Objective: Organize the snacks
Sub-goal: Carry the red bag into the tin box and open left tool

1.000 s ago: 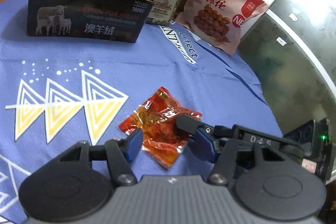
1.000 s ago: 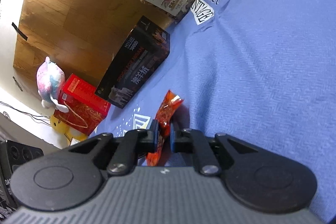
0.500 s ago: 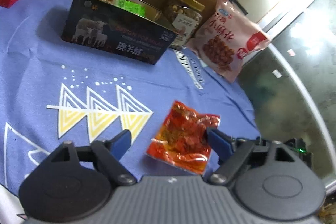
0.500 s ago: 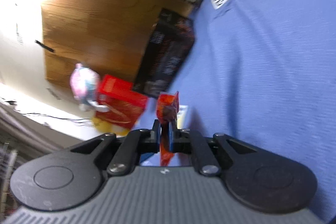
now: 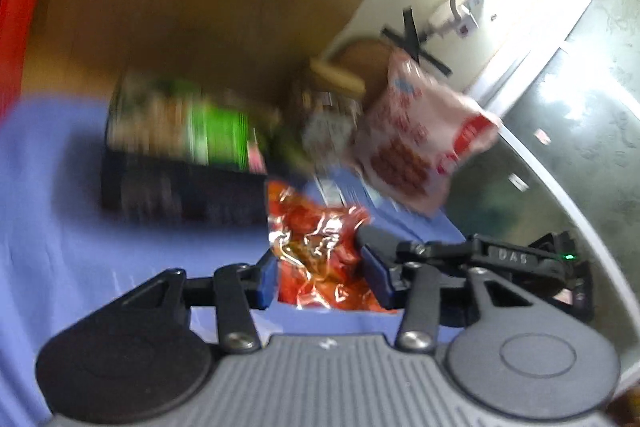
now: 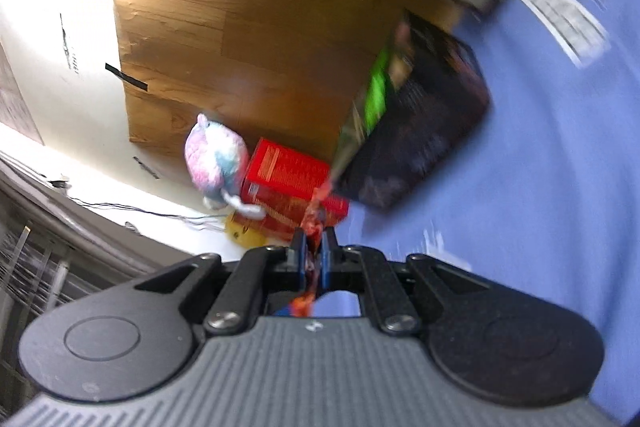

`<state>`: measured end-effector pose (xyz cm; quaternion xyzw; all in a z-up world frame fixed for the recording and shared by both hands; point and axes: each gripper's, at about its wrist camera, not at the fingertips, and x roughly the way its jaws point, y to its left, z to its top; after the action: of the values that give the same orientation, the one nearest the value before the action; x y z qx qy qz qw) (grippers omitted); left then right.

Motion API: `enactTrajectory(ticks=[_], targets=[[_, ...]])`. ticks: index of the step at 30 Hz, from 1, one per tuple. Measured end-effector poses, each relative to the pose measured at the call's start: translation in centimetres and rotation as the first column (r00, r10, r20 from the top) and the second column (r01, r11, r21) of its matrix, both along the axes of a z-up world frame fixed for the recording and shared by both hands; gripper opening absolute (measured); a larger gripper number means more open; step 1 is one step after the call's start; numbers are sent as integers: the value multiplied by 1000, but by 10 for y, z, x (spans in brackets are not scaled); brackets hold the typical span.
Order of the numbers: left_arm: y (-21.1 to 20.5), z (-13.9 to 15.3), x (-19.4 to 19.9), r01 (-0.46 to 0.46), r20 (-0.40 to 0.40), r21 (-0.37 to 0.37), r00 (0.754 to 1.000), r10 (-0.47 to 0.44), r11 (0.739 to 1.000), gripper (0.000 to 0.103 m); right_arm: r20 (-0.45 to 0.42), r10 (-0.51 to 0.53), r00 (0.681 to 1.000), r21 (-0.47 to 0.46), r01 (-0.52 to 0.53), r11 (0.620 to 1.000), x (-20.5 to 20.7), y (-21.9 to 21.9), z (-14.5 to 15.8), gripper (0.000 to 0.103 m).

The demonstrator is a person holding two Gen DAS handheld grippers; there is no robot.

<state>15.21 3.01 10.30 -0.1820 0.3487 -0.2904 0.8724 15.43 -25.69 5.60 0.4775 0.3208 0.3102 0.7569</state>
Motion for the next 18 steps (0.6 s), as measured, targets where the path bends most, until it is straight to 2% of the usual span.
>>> enactTrajectory(ticks=[4, 7, 8, 9, 10, 11, 12, 13, 15, 16, 18], targets=[[-13, 18, 57, -25, 48, 65, 999, 21, 998, 43, 70, -62, 996, -103, 69, 992, 47, 7, 25, 10], [-26, 11, 98, -31, 28, 95, 999, 29, 995, 43, 114, -104, 988, -220, 127, 967, 79, 12, 34, 10], [-32, 5, 110, -39, 21, 124, 999, 37, 992, 49, 135, -106, 985, -288, 142, 947, 89, 17, 35, 14], [-37, -2, 120, -46, 17, 162, 999, 44, 986, 56, 163, -104, 981, -378, 159, 912, 96, 23, 36, 15], [-43, -10, 129, -80, 16, 223, 997, 78, 972, 58, 198, -110, 974, -501, 197, 843, 102, 33, 37, 15], [-48, -18, 137, -112, 17, 281, 994, 111, 953, 59, 236, -127, 964, -601, 247, 760, 104, 40, 37, 22], [-48, -23, 140, -121, 15, 301, 992, 123, 946, 58, 269, -124, 955, -647, 274, 712, 102, 43, 35, 25], [-45, -25, 139, -127, 13, 284, 992, 128, 951, 58, 286, -116, 951, -649, 281, 707, 98, 41, 34, 25], [-37, -23, 130, -115, 8, 214, 993, 116, 970, 59, 300, -130, 945, -599, 293, 745, 80, 27, 28, 25], [-35, -22, 123, -121, 15, 203, 993, 120, 972, 59, 304, -139, 942, -582, 300, 756, 70, 21, 24, 25], [-37, -19, 111, -135, 32, 215, 991, 132, 967, 59, 317, -164, 934, -571, 326, 754, 49, 15, 16, 25]])
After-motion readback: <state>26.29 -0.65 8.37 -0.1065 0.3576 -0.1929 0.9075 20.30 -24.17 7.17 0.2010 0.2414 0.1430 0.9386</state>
